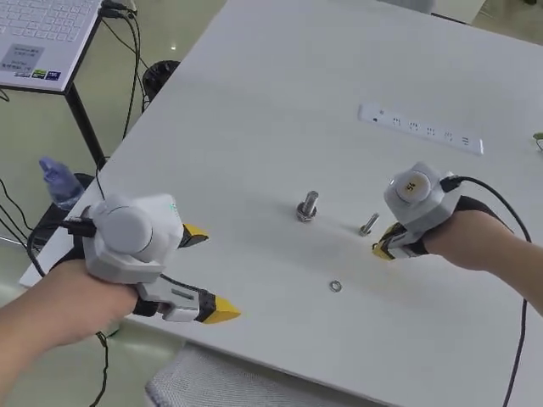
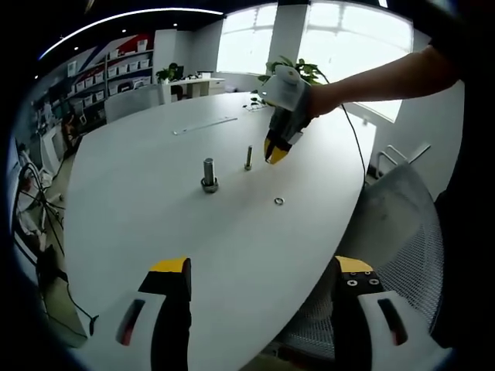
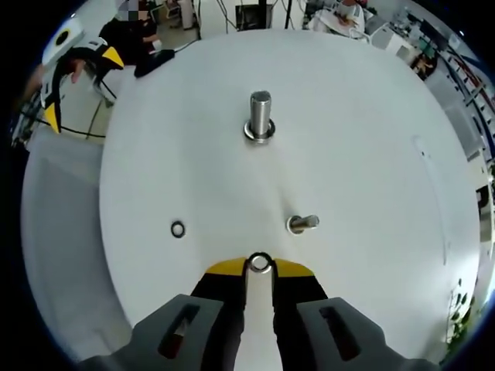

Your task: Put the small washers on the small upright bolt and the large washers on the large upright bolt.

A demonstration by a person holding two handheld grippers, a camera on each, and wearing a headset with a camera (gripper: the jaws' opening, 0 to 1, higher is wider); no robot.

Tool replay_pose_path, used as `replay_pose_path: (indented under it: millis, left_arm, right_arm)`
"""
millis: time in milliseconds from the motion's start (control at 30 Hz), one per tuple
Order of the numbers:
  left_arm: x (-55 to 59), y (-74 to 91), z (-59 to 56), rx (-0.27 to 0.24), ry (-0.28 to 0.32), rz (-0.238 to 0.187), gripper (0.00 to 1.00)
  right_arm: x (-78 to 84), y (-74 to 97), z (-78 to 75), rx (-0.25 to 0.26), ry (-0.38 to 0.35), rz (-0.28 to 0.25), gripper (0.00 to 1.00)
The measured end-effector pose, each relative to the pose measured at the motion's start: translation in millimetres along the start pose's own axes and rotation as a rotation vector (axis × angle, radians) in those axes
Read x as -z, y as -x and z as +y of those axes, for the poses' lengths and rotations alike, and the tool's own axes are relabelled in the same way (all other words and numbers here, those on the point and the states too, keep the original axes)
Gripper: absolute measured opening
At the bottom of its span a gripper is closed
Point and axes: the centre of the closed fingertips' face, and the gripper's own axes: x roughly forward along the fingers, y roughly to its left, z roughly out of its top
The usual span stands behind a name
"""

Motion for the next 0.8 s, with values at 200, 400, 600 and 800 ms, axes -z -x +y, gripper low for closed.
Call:
replay_pose_path:
  millis: [200,400,600,800]
  left_arm:
    - [-2.2,-1.0,-2.2,-0.01,-0.003,0.002,0.74]
    - [-0.6,-4.8,-5.8,-0.001,-0.014,0.019,0.73]
    - [-0.2,-5.5,-6.2,-0.001,-0.014,0.025,0.73]
    - [1.1,-5.5,-4.8,-0.001,-0.012,0.029,0.73]
  right_arm:
    - [-4.6,5.8,-9.8,0.014,-0.007,-0.021,0.12]
    - [-12.1,11.5,-21.6,0.03,-0.005,-0.038,0.12]
    - [-19.2,14.6,-32.1,0.044,0.002,-0.052,0.12]
    - [-30.5,17.8,-34.7,0.048,0.016,-0.072,0.12]
